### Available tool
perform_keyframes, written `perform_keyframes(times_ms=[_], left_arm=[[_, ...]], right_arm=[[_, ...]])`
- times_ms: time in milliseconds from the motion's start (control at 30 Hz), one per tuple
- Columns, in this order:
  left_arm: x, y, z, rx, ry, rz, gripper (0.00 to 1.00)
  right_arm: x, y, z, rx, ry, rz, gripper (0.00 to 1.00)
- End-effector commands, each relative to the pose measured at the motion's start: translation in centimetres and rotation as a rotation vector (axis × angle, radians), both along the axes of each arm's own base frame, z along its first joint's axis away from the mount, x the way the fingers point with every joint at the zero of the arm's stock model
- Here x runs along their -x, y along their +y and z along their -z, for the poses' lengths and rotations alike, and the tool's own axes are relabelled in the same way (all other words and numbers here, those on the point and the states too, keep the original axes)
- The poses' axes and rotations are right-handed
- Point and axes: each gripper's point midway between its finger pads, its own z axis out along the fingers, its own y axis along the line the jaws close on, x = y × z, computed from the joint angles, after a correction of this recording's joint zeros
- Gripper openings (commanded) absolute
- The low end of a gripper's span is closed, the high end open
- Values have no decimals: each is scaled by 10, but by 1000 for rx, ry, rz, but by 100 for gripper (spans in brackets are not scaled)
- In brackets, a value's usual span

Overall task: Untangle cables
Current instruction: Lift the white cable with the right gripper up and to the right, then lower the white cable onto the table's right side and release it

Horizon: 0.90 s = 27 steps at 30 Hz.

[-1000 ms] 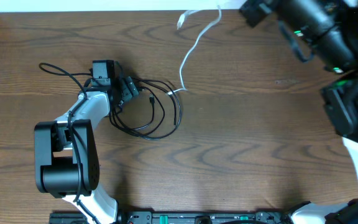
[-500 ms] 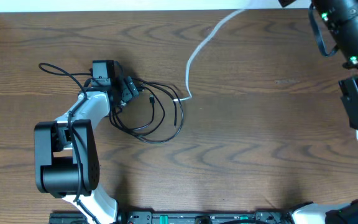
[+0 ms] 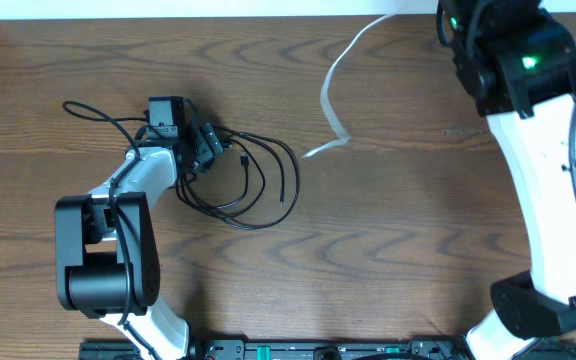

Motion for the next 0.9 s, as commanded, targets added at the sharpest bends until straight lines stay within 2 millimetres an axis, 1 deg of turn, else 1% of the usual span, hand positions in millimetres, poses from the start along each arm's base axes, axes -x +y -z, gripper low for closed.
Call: perform_keyframes(times_ms=[0, 33, 67, 133, 200, 300, 400, 433, 500, 600, 667, 767, 867], left_arm=[[27, -13, 31, 72, 114, 12, 98], [27, -13, 31, 72, 115, 12, 98], [27, -13, 31, 72, 115, 12, 98], [27, -13, 31, 72, 114, 12, 98], [27, -13, 31, 72, 114, 12, 98], [27, -13, 31, 72, 114, 12, 98], [27, -13, 31, 72, 114, 12, 98], [27, -13, 31, 72, 114, 12, 98], [27, -13, 31, 72, 114, 12, 98], [27, -13, 31, 72, 114, 12, 98], [27, -13, 31, 72, 115, 12, 98], [27, -13, 31, 72, 114, 12, 98], [27, -13, 31, 72, 114, 12, 98]], right_arm=[[10, -83, -29, 22, -95, 427, 1], [14, -92, -37, 25, -123, 473, 1], [19, -97, -45, 21, -147, 494, 1], [24, -95, -53, 14, -169, 474, 1], [26, -92, -55, 23, -163, 444, 1], [25, -95, -44, 31, -122, 449, 1], [16, -103, -20, -11, -40, 428, 1], [12, -107, -8, -36, 1, 412, 1], [8, -117, 7, -81, 52, 407, 1], [0, -140, 37, -184, 151, 401, 1], [-4, -155, 53, -259, 205, 387, 1], [-11, -175, 73, -357, 277, 338, 1], [-14, -200, 93, -446, 340, 329, 1]])
